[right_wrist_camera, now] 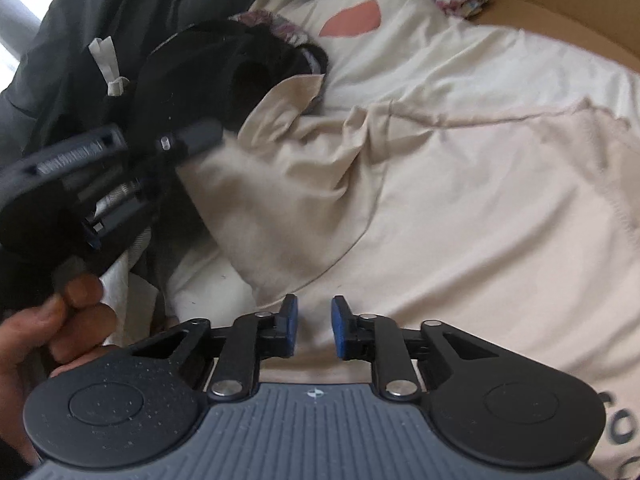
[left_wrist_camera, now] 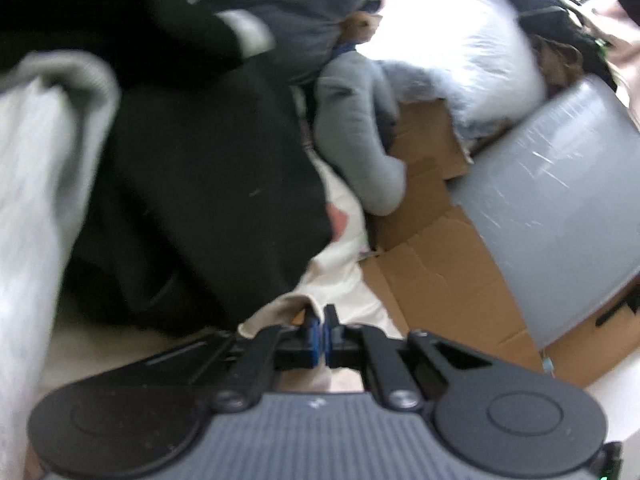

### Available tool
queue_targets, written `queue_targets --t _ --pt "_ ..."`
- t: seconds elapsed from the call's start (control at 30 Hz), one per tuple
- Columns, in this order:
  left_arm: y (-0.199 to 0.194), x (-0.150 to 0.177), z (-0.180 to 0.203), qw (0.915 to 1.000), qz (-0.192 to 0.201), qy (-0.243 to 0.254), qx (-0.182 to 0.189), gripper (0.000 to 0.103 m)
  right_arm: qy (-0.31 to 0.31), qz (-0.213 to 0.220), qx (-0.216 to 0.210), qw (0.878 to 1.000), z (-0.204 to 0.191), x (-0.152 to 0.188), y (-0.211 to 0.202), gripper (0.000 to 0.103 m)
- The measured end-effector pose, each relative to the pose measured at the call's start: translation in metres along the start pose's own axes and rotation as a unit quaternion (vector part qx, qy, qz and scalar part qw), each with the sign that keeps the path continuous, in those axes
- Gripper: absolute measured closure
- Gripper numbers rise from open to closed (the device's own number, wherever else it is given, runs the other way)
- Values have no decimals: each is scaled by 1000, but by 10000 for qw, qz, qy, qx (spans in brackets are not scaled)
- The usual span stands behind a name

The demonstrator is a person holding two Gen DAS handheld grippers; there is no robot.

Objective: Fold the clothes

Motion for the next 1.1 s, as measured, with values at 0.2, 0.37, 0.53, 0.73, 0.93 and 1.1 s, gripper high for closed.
queue_targets --t 0.2,0.37,0.53,0.73,0.93,1.1 --pt "-3 -7 27 9982 -105 570 125 101 340 -42 -92 9994 -2 2 19 94" --pt "-4 4 35 9958 -281 856 149 101 591 11 -258 9979 1 3 24 94" --pt "2 12 39 9943 -477 942 176 101 628 75 -435 9970 -10 0 29 94" --pt "7 34 43 9889 -955 1084 351 101 691 115 -645 9955 -13 0 38 92" --pt "13 60 50 9799 -1481 1239 496 98 651 176 -924 9934 -11 13 35 62" --pt "6 70 53 9733 -1750 1404 478 74 221 7 -891 9958 -11 32 18 52"
Point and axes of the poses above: each gripper's, at about its wrist camera, not at the fingertips, and y roughly the way its jaws point, z to its right, x to its underside, the point moved 8 cm from there along y, roughly the way its jaws point, and after that the axes turned 10 degrees about -z, right-handed, at the moved point
